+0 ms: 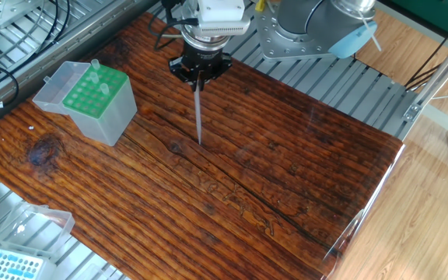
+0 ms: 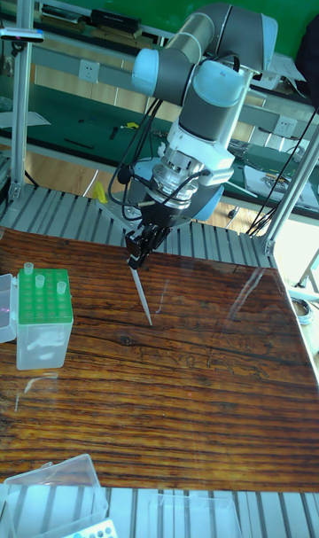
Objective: Insert a large pipette tip into the holder for large pipette tips
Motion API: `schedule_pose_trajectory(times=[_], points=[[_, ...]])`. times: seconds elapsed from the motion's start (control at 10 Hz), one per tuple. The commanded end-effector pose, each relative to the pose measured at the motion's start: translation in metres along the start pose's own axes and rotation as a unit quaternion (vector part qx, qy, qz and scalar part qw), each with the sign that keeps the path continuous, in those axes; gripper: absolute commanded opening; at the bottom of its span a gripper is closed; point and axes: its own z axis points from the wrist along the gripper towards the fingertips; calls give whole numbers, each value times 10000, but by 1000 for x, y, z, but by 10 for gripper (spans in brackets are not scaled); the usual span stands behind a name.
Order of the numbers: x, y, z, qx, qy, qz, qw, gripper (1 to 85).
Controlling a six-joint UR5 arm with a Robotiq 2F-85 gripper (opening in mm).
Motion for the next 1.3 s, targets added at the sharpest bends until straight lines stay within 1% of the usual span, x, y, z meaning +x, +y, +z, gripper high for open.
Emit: schedule_pose_trajectory(times=[0.0, 0.1, 0.3, 0.6, 0.7, 0.8, 1.0, 1.2], points=[[-3, -3, -1, 42, -62, 34, 10000, 10], [-2, -4, -1, 58, -55, 33, 10000, 10], [3, -6, -1, 97, 42, 28, 9999, 10], [3, -3, -1, 40, 58, 30, 10000, 10], [6, -4, -1, 63, 99, 12, 9999, 10], [5, -4, -1, 69, 94, 4, 9999, 10], [-1, -2, -1, 23, -36, 18, 10000, 10], [0, -4, -1, 69, -4, 15, 10000, 10]])
